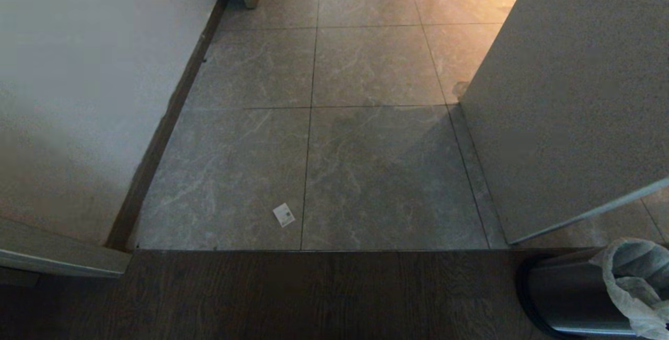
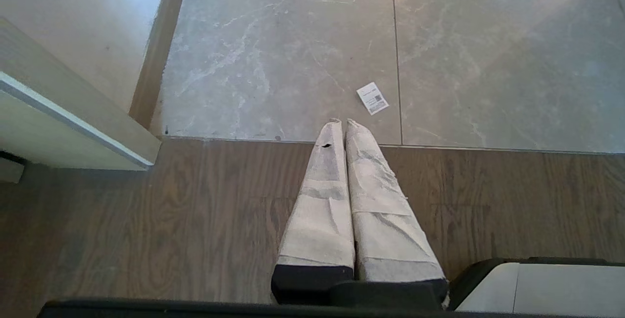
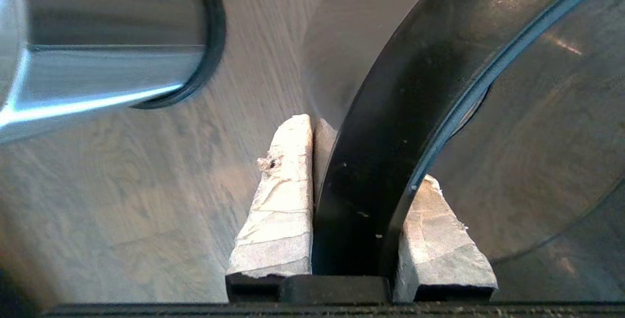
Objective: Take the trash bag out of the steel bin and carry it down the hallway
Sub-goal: Place the outer trash can on the ground, then pick up the trash bag
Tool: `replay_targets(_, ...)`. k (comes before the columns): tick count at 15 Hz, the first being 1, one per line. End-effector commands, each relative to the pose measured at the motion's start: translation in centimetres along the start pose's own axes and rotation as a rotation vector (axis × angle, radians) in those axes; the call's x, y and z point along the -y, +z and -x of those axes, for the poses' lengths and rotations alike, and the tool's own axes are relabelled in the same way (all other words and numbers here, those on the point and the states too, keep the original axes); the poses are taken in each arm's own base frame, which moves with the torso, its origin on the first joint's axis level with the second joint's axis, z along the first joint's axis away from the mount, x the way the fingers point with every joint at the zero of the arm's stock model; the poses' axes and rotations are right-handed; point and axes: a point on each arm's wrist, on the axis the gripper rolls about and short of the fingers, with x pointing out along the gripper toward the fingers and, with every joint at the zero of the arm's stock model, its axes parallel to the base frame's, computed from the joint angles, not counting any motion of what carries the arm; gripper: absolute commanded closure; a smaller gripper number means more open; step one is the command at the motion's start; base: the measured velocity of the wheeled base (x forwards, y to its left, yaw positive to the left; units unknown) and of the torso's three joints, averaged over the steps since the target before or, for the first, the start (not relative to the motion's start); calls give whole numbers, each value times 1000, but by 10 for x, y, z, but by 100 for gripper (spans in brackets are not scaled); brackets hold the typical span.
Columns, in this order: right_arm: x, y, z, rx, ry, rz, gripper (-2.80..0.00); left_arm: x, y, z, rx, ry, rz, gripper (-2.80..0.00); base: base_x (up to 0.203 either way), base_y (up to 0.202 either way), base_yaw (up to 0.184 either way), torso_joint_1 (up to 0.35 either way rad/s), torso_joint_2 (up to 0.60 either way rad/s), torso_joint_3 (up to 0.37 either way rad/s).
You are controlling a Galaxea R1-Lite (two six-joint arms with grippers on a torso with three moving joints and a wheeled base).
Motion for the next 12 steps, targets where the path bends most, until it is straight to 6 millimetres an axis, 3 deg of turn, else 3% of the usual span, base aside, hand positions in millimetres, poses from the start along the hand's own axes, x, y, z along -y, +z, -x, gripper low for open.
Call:
replay_targets(1,2,-3,0,-3,10,-13,0,0,0,0,0,0,-1,0,0,0,0,0,0,0)
replay_targets(12,5,-2,0,-41,-23,50,0,0,0,0,0,0,-1,0,0,0,0,0,0,0)
